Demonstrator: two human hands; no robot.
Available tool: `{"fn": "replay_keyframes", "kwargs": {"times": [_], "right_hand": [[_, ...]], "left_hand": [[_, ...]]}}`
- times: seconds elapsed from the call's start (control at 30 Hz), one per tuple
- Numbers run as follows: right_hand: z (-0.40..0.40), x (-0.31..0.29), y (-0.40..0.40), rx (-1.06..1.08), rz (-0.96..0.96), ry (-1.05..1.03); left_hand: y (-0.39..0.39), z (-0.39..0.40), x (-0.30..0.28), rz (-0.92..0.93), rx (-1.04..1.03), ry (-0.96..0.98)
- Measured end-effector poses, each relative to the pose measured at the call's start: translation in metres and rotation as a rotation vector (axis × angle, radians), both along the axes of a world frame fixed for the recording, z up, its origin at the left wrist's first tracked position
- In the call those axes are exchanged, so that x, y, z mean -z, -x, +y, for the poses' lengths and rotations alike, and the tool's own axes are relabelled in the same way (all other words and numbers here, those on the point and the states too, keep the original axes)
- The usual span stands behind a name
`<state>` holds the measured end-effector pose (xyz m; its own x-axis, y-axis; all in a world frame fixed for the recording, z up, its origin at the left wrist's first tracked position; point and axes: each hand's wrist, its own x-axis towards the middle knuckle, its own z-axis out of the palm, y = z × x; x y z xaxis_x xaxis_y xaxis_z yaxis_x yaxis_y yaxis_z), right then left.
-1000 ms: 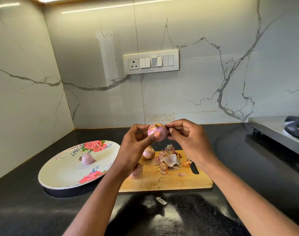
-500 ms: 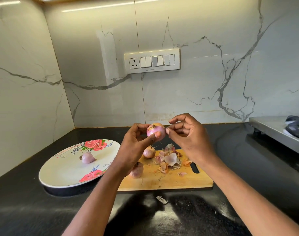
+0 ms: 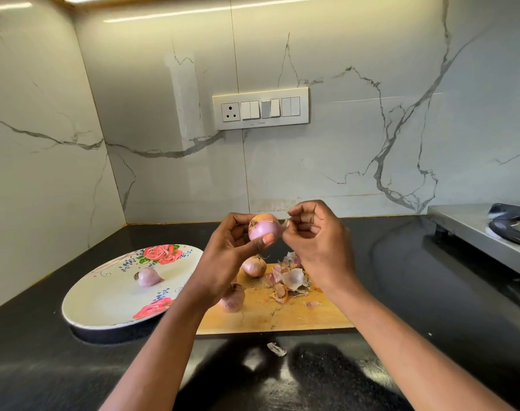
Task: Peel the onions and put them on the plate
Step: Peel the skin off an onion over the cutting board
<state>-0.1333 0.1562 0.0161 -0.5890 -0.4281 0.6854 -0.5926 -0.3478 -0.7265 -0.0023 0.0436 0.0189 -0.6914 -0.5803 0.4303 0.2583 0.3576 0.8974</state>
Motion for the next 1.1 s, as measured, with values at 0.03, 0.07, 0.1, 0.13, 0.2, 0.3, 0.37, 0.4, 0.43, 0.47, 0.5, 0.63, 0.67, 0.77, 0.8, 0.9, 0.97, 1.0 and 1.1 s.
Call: {"fn": "replay_keyframes", "kwargs": {"times": [0.03, 0.07, 0.1, 0.13, 0.2, 0.3, 0.37, 0.4, 0.43, 0.47, 0.5, 0.63, 0.67, 0.77, 0.8, 0.9, 0.97, 1.0, 1.1], "right_hand": [[0.000, -0.001, 0.002, -0.007, -0.049, 0.006], [0.000, -0.002, 0.005, -0.027, -0.093, 0.002], [0.001, -0.002, 0.008, -0.046, -0.130, -0.009], [0.002, -0.002, 0.010, -0.060, -0.158, -0.021], [0.001, -0.002, 0.012, -0.096, -0.218, -0.044], [-0.002, -0.001, 0.008, -0.190, -0.376, -0.028], [-0.005, -0.002, 0.005, -0.221, -0.502, -0.006], [-0.006, -0.002, 0.003, -0.231, -0.557, 0.006], [-0.007, -0.001, 0.002, -0.239, -0.593, 0.013], [-0.007, -0.001, 0.001, -0.243, -0.611, 0.014], [-0.007, -0.001, 0.001, -0.249, -0.619, 0.015], [-0.005, -0.004, 0.004, -0.316, -0.612, 0.011], [-0.005, -0.004, 0.005, -0.345, -0.616, -0.002], [-0.005, -0.002, 0.006, -0.421, -0.570, -0.085], [-0.005, -0.001, 0.006, -0.427, -0.536, -0.123], [-0.005, 0.000, 0.004, -0.471, -0.541, -0.107], [-0.004, -0.001, 0.006, -0.510, -0.570, -0.070], [-0.003, -0.001, 0.007, -0.521, -0.571, -0.070], [-0.001, -0.002, 0.010, -0.488, -0.514, -0.114]], "left_hand": [[0.000, 0.001, 0.000, 0.000, 0.010, -0.002], [0.000, 0.002, 0.000, -0.006, 0.017, -0.001], [0.002, 0.003, 0.001, -0.013, 0.018, -0.001], [0.002, 0.003, 0.001, -0.018, 0.014, -0.002], [0.002, 0.001, 0.003, -0.027, -0.002, -0.016], [0.002, -0.003, 0.005, -0.027, 0.003, -0.052], [0.003, -0.004, 0.006, -0.027, 0.015, -0.050], [0.003, -0.003, 0.006, -0.029, 0.017, -0.043], [0.004, -0.004, 0.006, -0.029, 0.019, -0.035], [0.004, -0.003, 0.006, -0.031, 0.020, -0.029], [0.004, -0.003, 0.005, -0.033, 0.021, -0.028], [0.003, -0.004, 0.006, -0.038, 0.019, -0.053], [0.003, -0.004, 0.005, -0.037, 0.008, -0.049], [0.003, -0.004, 0.005, -0.040, -0.014, -0.016], [0.003, -0.004, 0.005, -0.039, -0.017, -0.010], [0.003, -0.005, 0.005, -0.020, -0.023, -0.024], [0.003, -0.006, 0.006, -0.001, -0.014, -0.056], [0.003, -0.007, 0.006, 0.005, -0.005, -0.072], [0.003, -0.005, 0.005, 0.000, 0.017, -0.084]]}}
